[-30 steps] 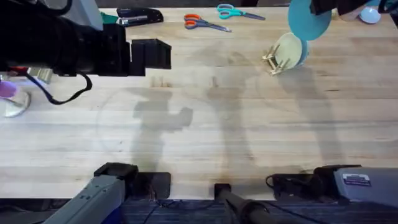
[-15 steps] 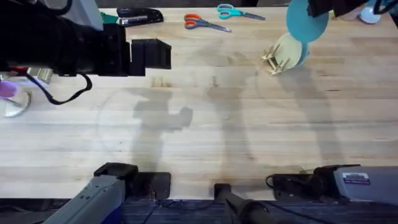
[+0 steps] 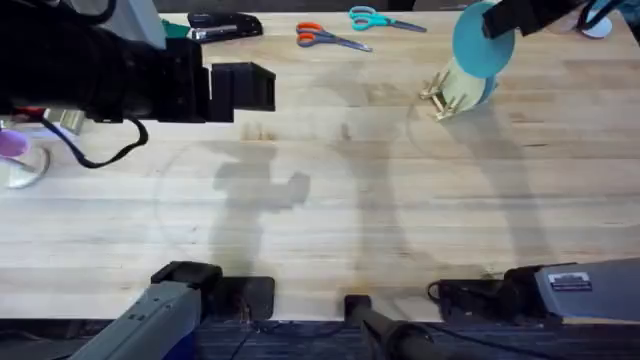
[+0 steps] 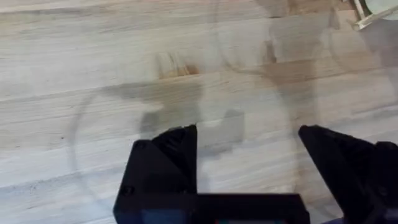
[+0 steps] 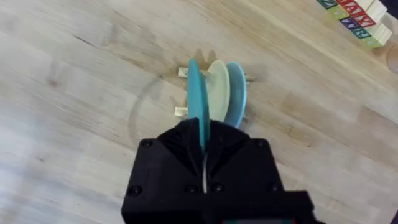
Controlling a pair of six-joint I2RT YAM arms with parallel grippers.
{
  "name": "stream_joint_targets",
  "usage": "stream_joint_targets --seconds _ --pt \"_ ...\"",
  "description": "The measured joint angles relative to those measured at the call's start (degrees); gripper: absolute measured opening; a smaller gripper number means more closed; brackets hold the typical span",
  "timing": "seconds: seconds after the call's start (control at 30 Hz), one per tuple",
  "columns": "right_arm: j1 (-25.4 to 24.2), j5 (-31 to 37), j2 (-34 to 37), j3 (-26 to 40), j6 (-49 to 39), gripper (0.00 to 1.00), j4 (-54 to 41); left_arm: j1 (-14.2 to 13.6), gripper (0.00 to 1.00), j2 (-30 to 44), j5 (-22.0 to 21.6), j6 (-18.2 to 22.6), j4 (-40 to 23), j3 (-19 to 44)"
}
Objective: Pick up the plates from the table one by one and place each into a slot on the dish rack.
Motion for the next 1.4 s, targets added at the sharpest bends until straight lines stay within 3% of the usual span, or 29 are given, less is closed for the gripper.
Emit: stream_joint_targets --seconds 0.37,1.4 --pt "0.0 0.2 4.8 -0.1 0.0 0.031 0.1 0.0 0.995 0.0 0.0 0.0 0.0 0.0" --pt "0.0 3.0 7.9 -0.2 4.0 0.031 4.5 0.0 0.994 0.0 0.0 0.0 0.0 0.0"
